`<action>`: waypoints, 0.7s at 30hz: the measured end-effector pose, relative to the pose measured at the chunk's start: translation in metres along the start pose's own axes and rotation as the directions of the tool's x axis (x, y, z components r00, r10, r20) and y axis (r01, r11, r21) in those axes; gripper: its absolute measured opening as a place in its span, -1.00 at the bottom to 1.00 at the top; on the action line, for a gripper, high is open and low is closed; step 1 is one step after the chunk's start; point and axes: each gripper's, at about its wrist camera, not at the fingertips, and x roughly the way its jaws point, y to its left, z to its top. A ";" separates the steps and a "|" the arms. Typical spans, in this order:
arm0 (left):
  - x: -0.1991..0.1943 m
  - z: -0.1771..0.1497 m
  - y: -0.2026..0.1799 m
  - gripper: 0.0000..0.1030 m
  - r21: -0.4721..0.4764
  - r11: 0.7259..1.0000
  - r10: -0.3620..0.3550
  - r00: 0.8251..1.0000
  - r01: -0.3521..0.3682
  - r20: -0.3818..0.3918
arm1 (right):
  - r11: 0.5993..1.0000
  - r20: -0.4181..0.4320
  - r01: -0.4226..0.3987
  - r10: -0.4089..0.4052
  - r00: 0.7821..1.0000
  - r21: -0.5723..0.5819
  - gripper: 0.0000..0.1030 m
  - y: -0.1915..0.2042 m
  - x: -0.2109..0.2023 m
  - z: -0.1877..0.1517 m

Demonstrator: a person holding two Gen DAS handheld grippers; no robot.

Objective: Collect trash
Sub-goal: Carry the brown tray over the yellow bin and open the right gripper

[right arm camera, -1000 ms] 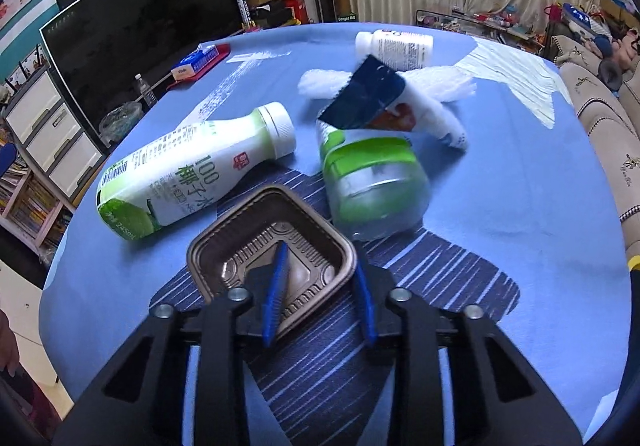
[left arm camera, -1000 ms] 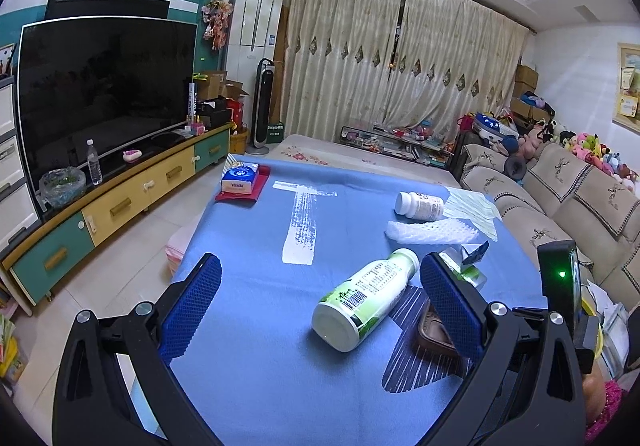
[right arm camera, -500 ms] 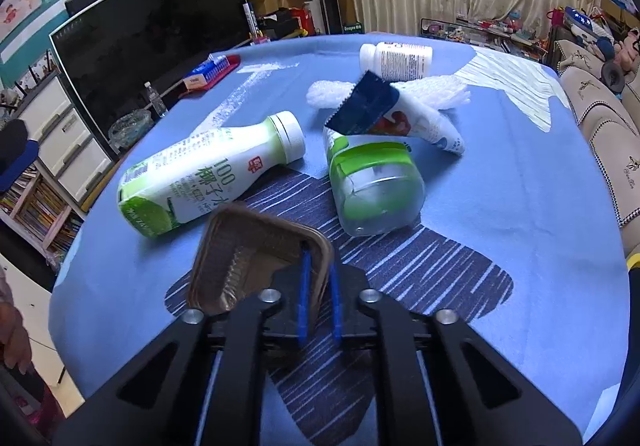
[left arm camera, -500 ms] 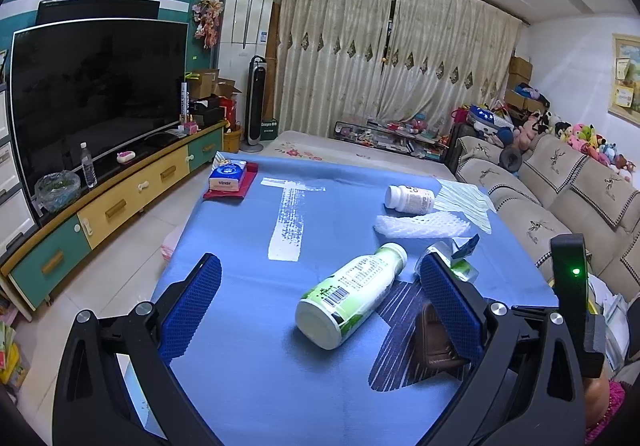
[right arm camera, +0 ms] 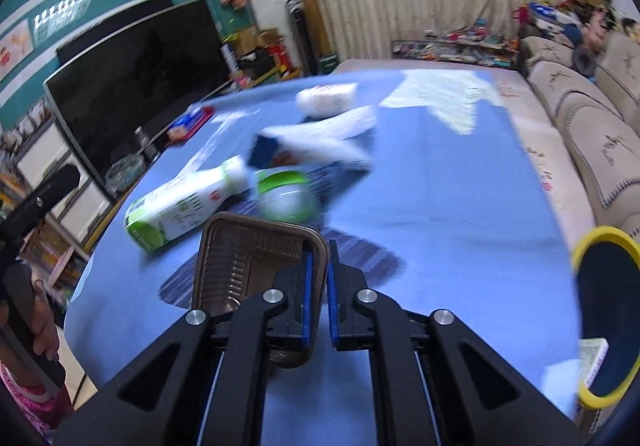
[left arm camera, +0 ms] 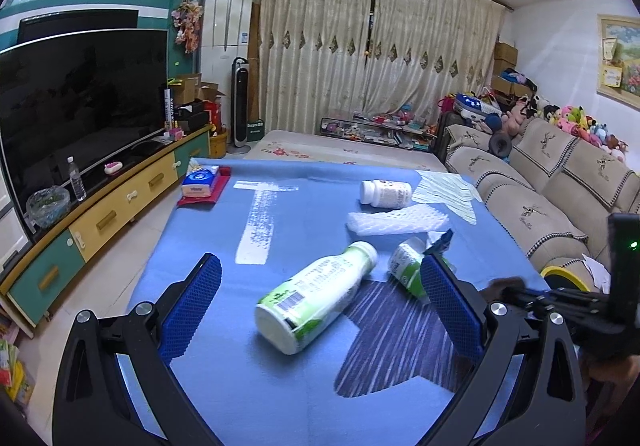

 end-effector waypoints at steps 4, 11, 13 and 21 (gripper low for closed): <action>0.006 0.001 -0.015 0.90 0.021 1.000 -0.020 1.000 0.020 -0.009 | 0.993 0.047 0.080 -0.084 0.995 0.084 -0.88 -0.050 -0.028 -0.003; 0.020 0.003 -0.050 0.90 0.084 0.995 -0.050 0.998 0.053 -0.030 | 0.924 0.073 0.269 -0.299 0.952 0.271 -0.88 -0.151 -0.068 -0.023; 0.024 0.004 -0.060 0.90 0.100 0.993 -0.059 0.998 0.062 -0.035 | 0.893 0.059 0.324 -0.359 0.932 0.313 -0.88 -0.177 -0.076 -0.031; 0.042 0.005 -0.099 0.90 0.158 0.983 -0.088 0.994 0.097 -0.064 | 0.776 -0.033 0.466 -0.501 0.865 0.425 -0.88 -0.262 -0.082 -0.060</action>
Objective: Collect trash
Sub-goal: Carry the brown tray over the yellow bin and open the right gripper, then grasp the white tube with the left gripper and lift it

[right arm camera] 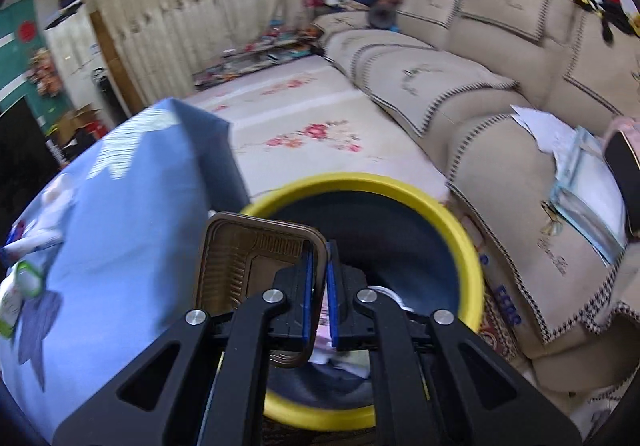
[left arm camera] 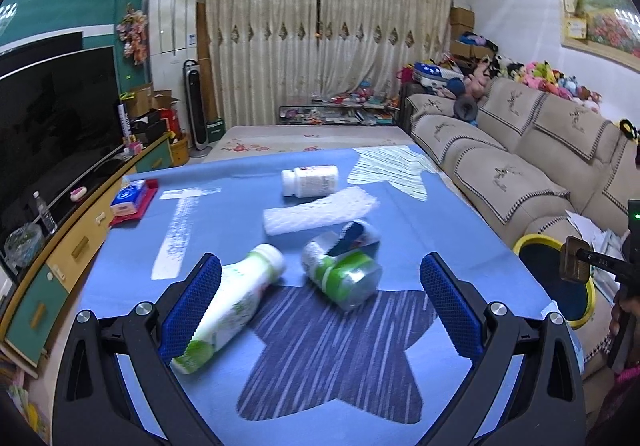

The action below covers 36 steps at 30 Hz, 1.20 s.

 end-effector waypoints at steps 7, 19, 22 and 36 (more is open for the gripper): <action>0.013 0.007 -0.024 0.90 0.046 0.999 -0.016 1.000 0.017 -0.011 | 0.998 -0.037 0.065 -0.064 0.997 0.026 -0.60 -0.019 0.027 0.003; 0.034 0.017 -0.026 0.90 0.081 0.997 0.001 1.000 0.000 -0.015 | 0.998 -0.013 0.035 -0.035 0.999 0.048 -0.44 -0.017 0.019 -0.001; 0.042 0.020 -0.026 0.90 0.105 0.994 0.010 1.000 -0.008 -0.016 | 0.999 -0.017 0.021 -0.020 1.000 0.043 -0.44 -0.012 0.021 -0.002; 0.117 0.037 -0.037 0.70 0.207 0.973 -0.065 0.983 0.101 -0.173 | 1.000 -0.030 -0.013 0.014 0.999 0.021 -0.44 0.004 0.024 -0.001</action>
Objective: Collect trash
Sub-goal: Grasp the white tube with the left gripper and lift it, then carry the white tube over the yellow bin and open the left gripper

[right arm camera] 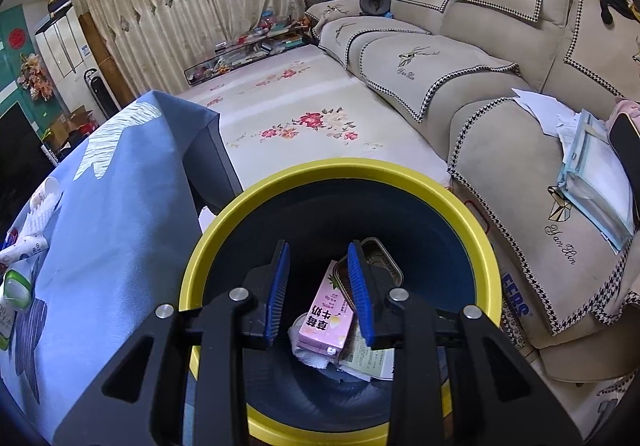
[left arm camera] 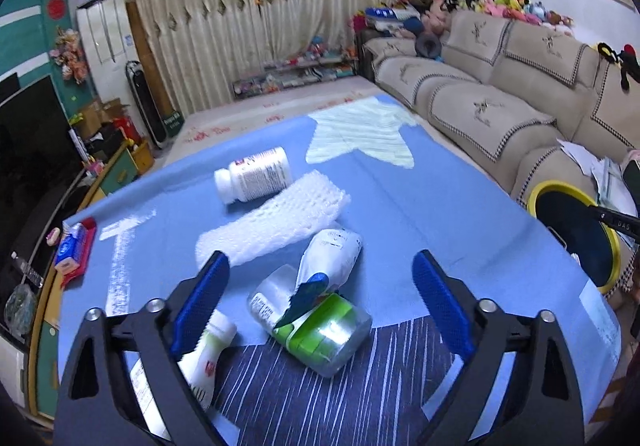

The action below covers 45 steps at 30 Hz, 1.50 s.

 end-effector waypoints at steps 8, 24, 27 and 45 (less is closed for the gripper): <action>0.027 0.006 -0.003 0.40 0.039 0.999 -0.003 0.998 0.005 -0.060 | 1.000 -0.018 -0.010 0.010 1.000 -0.004 -0.44 0.004 0.008 -0.001; 0.042 0.007 0.001 -0.38 0.039 0.998 -0.049 0.992 0.053 -0.117 | 1.000 -0.028 -0.021 0.021 0.999 -0.002 -0.44 0.004 0.013 -0.002; 0.035 0.009 -0.001 -0.38 0.045 0.998 -0.039 0.994 0.044 -0.100 | 1.000 -0.026 -0.025 0.025 0.999 -0.002 -0.44 0.004 0.012 -0.002; -0.084 0.003 -0.063 -0.39 0.135 0.972 -0.194 0.981 0.192 0.002 | 0.999 0.030 -0.050 0.050 0.998 -0.006 -0.44 -0.006 -0.027 -0.010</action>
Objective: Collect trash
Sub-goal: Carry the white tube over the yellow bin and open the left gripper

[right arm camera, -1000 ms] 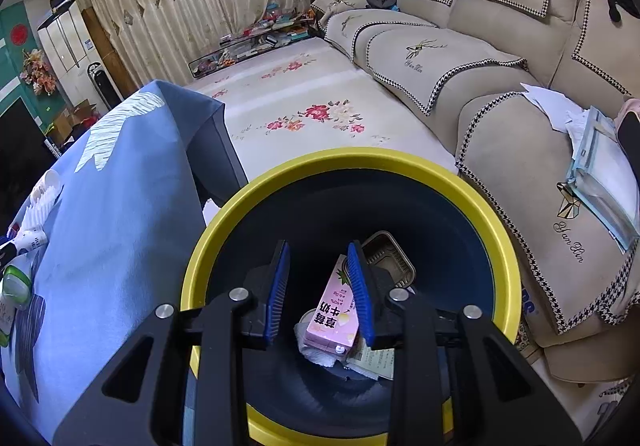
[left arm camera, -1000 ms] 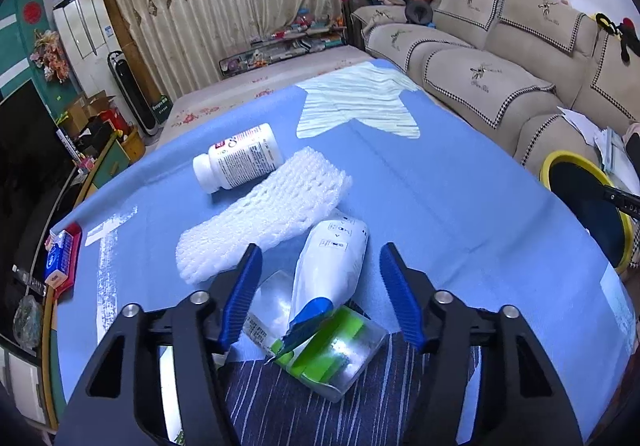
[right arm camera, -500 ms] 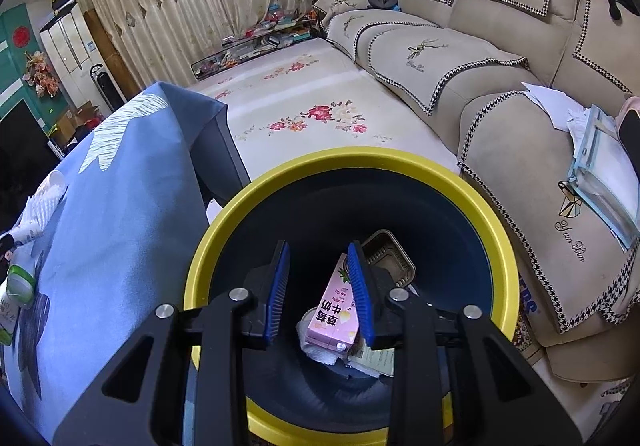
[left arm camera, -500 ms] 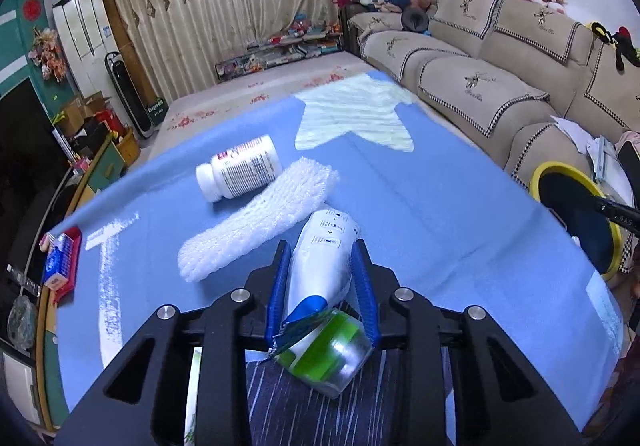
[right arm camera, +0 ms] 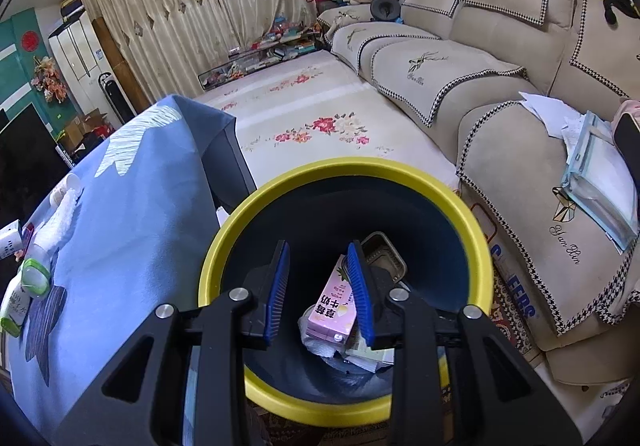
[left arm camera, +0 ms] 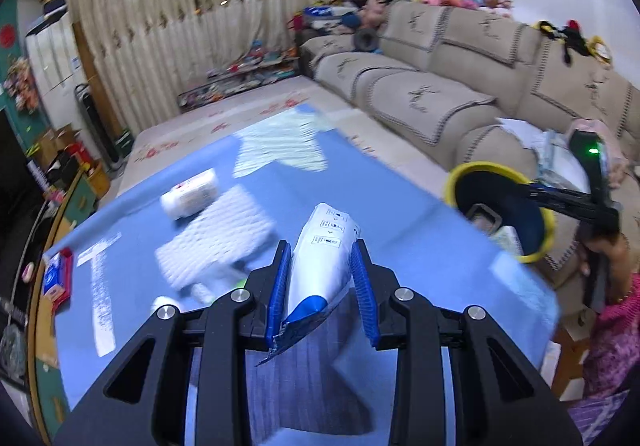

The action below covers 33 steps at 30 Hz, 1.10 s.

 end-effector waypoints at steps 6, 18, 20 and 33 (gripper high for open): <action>0.000 0.019 -0.067 -0.38 0.099 0.984 -0.151 0.988 0.148 0.019 | 0.999 0.032 0.026 -0.027 0.999 0.021 -0.44 -0.017 -0.021 -0.005; 0.102 0.069 -0.191 -0.39 0.187 0.919 -0.325 0.936 0.347 -0.139 | 0.989 0.068 0.092 -0.100 0.993 0.118 -0.44 -0.077 -0.048 -0.014; 0.125 0.076 -0.210 -0.38 0.192 0.916 -0.323 0.932 0.352 -0.166 | 0.986 0.070 0.098 -0.108 0.992 0.137 -0.44 -0.086 -0.051 -0.016; 0.166 0.084 -0.226 0.44 0.146 0.953 -0.247 0.959 0.266 -0.138 | 0.980 0.053 0.084 -0.095 0.994 0.181 -0.44 -0.107 -0.044 -0.025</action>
